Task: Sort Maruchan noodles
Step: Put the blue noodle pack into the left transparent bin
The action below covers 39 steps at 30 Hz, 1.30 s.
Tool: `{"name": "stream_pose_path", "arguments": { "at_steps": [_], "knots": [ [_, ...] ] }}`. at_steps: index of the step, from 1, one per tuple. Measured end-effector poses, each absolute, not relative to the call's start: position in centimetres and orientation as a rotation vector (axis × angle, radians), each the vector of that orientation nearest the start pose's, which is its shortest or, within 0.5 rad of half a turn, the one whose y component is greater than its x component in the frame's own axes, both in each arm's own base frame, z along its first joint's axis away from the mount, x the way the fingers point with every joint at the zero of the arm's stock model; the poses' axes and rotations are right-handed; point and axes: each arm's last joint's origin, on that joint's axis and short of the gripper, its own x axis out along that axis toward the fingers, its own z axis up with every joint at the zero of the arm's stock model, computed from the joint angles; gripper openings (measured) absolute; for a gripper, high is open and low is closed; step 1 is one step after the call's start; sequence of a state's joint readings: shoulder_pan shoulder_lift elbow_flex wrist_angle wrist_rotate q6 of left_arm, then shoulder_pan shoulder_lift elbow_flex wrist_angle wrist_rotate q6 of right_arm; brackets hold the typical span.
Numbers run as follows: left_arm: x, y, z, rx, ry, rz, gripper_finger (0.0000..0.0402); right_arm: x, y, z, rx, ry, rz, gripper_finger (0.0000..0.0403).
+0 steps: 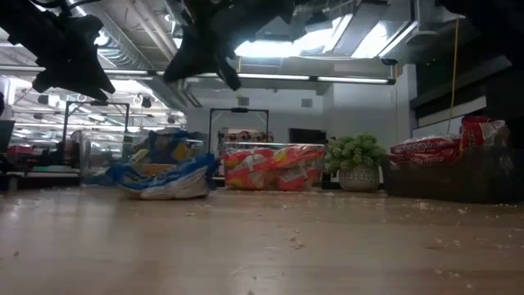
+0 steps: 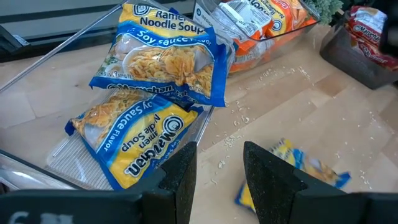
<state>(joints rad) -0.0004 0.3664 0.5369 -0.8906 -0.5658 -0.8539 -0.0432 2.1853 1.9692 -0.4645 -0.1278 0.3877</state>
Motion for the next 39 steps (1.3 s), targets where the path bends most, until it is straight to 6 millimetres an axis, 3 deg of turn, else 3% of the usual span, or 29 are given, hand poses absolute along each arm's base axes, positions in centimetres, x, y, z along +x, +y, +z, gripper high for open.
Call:
{"name": "stream_pose_path", "arguments": {
  "at_steps": [6, 11, 18, 21, 25, 28, 31, 34, 39],
  "knots": [
    [7.4, 1.5, 23.8, -0.596, 0.419, 0.793, 0.0127, 49.9, -4.8, 28.6, 0.424, 0.624, -0.065, 0.0002],
    [7.4, 1.5, 23.8, -0.605, 0.423, 0.785, 0.0127, 49.7, -2.9, 27.5, 0.322, 0.731, 0.046, 0.0043],
    [7.4, 1.5, 23.7, -0.598, 0.427, 0.795, 0.0127, 50.4, 2.2, 24.0, -0.063, 0.802, 0.12, 0.0199],
    [7.3, 1.6, 23.7, -0.594, 0.431, 0.801, 0.0127, 51.1, 3.7, 21.1, -0.216, 0.842, 0.151, 0.0275],
    [7.3, 1.6, 23.6, -0.592, 0.434, 0.802, 0.0127, 51.9, 4.6, 16.6, -0.334, 0.912, 0.134, 0.0352],
    [7.3, 1.6, 23.6, -0.592, 0.434, 0.803, 0.0127, 52.1, 4.6, 14.1, -0.445, 0.982, 0.077, 0.0384],
    [7.3, 1.6, 23.6, -0.59, 0.439, 0.805, 0.0127, 52.2, 4.4, 13.3, -0.509, 1.004, -0.012, 0.0394],
    [7.2, 1.6, 23.6, -0.588, 0.445, 0.808, 0.0127, 52.0, 4.1, 13.1, -0.544, 1.037, -0.08, 0.0378],
    [7.1, 1.6, 23.5, -0.582, 0.46, 0.814, 0.0127, 51.8, 4.0, 13.1, -0.579, 1.078, -0.116, 0.0275]
  ]
}}
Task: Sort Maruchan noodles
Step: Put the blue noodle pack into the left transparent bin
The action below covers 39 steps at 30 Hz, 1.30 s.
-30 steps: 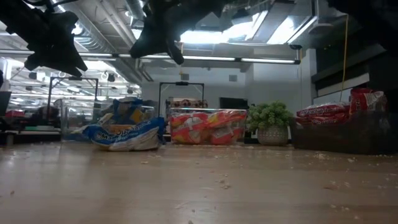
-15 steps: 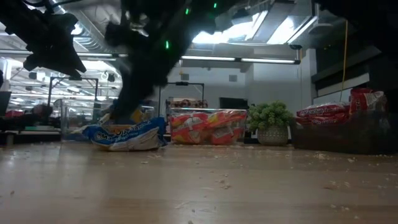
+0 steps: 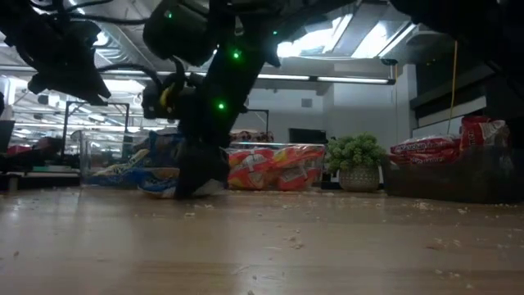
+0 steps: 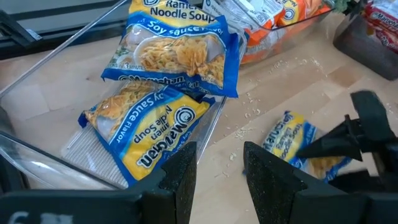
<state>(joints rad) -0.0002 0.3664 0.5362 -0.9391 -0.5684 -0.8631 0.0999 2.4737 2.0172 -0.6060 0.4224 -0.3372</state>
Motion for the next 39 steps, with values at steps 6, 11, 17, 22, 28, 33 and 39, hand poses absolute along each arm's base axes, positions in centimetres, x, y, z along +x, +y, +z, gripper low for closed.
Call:
{"name": "stream_pose_path", "arguments": {
  "at_steps": [6, 11, 17, 22, 28, 33, 39],
  "knots": [
    [7.1, 1.6, 23.4, -0.584, 0.46, 0.814, 0.0127, 51.7, 3.8, 13.0, -0.59, 1.088, -0.144, 0.0092],
    [7.1, 1.6, 23.4, -0.582, 0.463, 0.816, 0.0127, 51.6, 4.3, 13.8, -0.549, 1.084, -0.103, 0.0015],
    [7.1, 1.6, 23.4, -0.583, 0.464, 0.815, 0.0127, 52.3, 3.9, 17.6, -0.415, 1.016, -0.063, 0.0004],
    [7.1, 1.5, 23.4, -0.583, 0.465, 0.814, 0.0127, 53.3, 3.2, 23.1, -0.382, 0.871, -0.11, 0.0002],
    [7.0, 1.5, 23.3, -0.578, 0.476, 0.818, 0.0127, 53.3, 0.8, 27.4, -0.367, 0.713, -0.219, 0.0001],
    [7.0, 1.6, 23.3, -0.577, 0.478, 0.819, 0.0127, 53.8, -3.0, 28.1, -0.309, 0.635, -0.292, 0.0001],
    [7.0, 1.5, 23.3, -0.584, 0.477, 0.821, 0.0127, 55.2, -6.7, 29.6, -0.059, 0.317, -0.253, 0.0]
  ]
}}
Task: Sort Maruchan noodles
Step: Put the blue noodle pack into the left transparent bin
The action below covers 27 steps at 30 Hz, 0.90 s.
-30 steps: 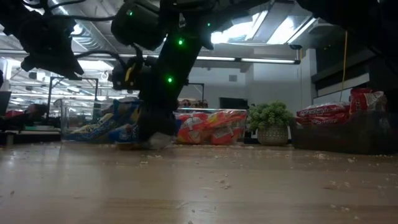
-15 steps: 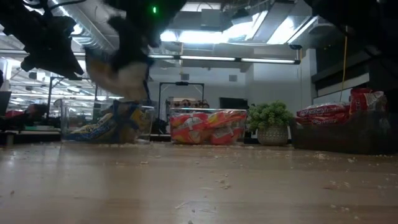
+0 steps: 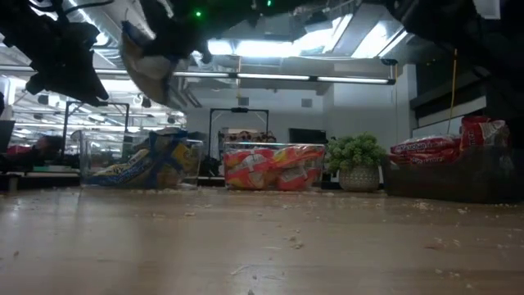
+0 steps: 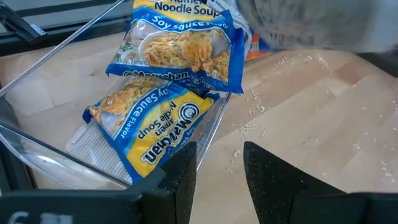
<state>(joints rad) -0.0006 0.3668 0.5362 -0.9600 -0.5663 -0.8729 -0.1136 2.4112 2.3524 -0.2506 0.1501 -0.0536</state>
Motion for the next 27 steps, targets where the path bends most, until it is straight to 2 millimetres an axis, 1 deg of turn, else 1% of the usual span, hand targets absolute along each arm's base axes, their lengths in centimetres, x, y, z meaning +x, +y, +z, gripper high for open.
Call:
{"name": "stream_pose_path", "arguments": {
  "at_steps": [2, 5, 8, 11, 15, 20, 27],
  "knots": [
    [7.0, 1.6, 23.3, -0.595, 0.472, 0.825, 0.0127, 56.1, -7.7, 29.3, 0.04, 0.188, -0.22, 0.0],
    [7.0, 1.6, 23.3, -0.599, 0.471, 0.827, 0.0127, 57.1, -8.8, 27.7, 0.163, 0.096, -0.181, 0.0],
    [6.9, 1.6, 23.3, -0.62, 0.466, 0.835, 0.0127, 58.1, -9.4, 25.2, 0.257, 0.043, -0.159, 0.0],
    [6.8, 1.5, 23.2, -0.636, 0.476, 0.842, 0.0127, 58.7, -9.8, 22.9, 0.317, 0.043, -0.157, 0.0],
    [6.6, 1.4, 22.8, -0.648, 0.541, 0.817, 0.0127, 59.2, -10.4, 20.8, 0.401, 0.029, -0.138, 0.0],
    [6.5, 1.3, 22.7, -0.66, 0.566, 0.801, 0.0127, 59.5, -11.1, 19.2, 0.473, -0.001, -0.168, 0.0],
    [6.5, 1.3, 22.7, -0.675, 0.561, 0.806, 0.0127, 59.4, -11.9, 18.6, 0.544, -0.016, -0.212, 0.0]
  ]
}}
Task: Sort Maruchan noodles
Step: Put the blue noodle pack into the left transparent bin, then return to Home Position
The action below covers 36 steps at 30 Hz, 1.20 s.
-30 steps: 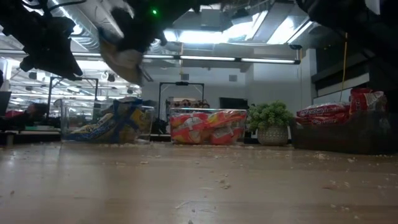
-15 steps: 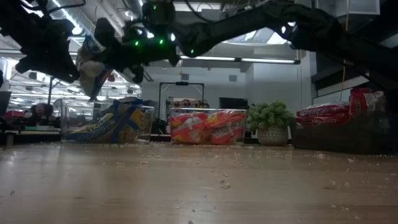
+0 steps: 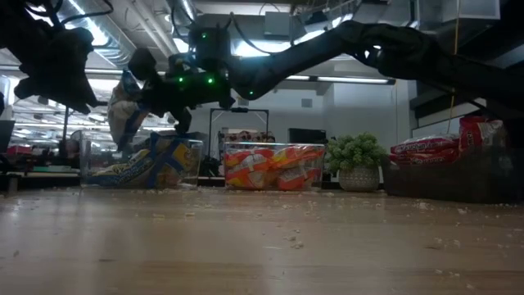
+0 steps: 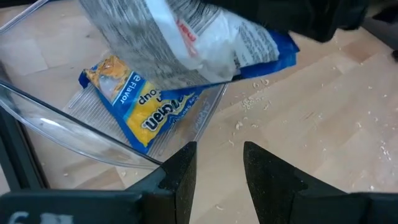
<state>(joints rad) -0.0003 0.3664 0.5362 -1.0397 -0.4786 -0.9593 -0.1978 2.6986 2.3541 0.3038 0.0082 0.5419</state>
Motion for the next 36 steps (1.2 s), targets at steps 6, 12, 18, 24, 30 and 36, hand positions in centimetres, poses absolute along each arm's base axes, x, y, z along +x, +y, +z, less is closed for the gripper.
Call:
{"name": "stream_pose_path", "arguments": {
  "at_steps": [6, 12, 18, 24, 30, 36],
  "knots": [
    [6.5, 1.4, 22.7, -0.671, 0.556, 0.813, 0.0127, 59.4, -11.9, 18.3, 0.547, 0.015, -0.214, 0.0035],
    [6.5, 1.4, 22.7, -0.671, 0.556, 0.813, 0.0127, 59.4, -11.8, 18.3, 0.494, 0.026, -0.179, 0.0131],
    [6.5, 1.4, 22.7, -0.671, 0.555, 0.814, 0.0127, 59.3, -11.7, 19.8, 0.423, -0.011, -0.149, 0.0181],
    [6.5, 1.4, 22.8, -0.674, 0.55, 0.813, 0.0127, 57.9, -11.9, 25.3, 0.281, -0.021, -0.003, 0.0174],
    [7.3, 1.4, 24.0, -0.677, 0.439, 0.749, 0.0127, 53.2, -14.3, 34.0, 0.284, 0.035, 0.155, 0.017],
    [7.7, 1.3, 28.0, -0.597, 0.265, 0.603, 0.0127, 46.6, -16.2, 42.0, 0.287, 0.06, 0.202, 0.017]
  ]
}}
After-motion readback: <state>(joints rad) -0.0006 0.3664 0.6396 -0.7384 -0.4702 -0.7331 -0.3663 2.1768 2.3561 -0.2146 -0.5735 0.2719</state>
